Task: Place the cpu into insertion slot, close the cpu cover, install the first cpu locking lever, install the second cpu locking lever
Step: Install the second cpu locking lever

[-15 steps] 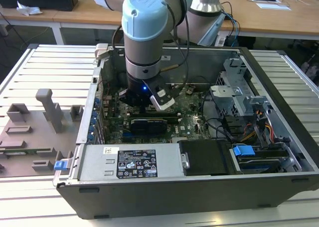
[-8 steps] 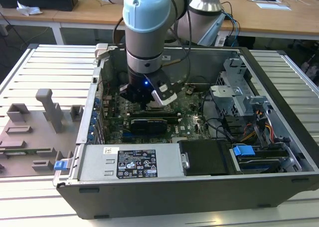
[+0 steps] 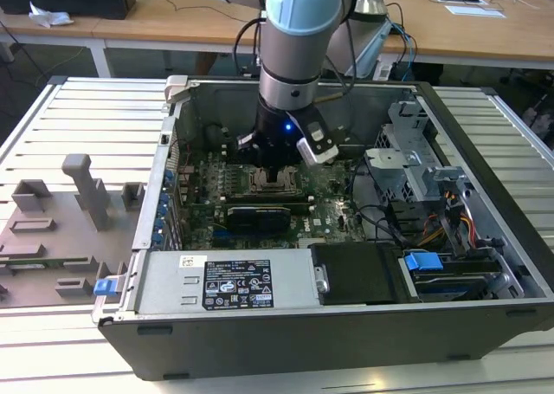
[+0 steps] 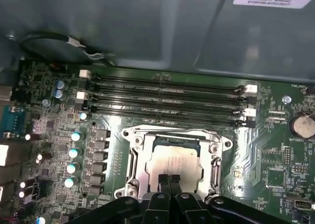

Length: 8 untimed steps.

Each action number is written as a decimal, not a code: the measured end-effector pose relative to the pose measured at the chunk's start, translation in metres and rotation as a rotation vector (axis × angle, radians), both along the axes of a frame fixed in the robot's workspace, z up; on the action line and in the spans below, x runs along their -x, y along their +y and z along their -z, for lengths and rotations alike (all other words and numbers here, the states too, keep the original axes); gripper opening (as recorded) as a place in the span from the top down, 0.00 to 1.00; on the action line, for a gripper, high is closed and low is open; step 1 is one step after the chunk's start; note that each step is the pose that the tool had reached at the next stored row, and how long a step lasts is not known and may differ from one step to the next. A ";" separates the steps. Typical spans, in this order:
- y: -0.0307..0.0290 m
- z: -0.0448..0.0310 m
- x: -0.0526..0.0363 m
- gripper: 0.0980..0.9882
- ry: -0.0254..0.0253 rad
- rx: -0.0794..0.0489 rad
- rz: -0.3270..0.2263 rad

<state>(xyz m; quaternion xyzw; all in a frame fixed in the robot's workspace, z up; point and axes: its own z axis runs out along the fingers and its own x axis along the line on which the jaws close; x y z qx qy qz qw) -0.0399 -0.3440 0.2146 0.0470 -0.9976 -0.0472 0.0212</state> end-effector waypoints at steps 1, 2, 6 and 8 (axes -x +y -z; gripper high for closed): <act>0.0035 -0.0001 -0.0003 0.99 0.0001 0.021 0.000; 0.0061 0.0000 -0.0005 0.99 0.0000 0.035 0.000; 0.0133 -0.0071 -0.0007 0.99 0.0003 0.097 0.000; 0.0134 -0.0217 -0.0007 0.99 0.0001 0.097 0.000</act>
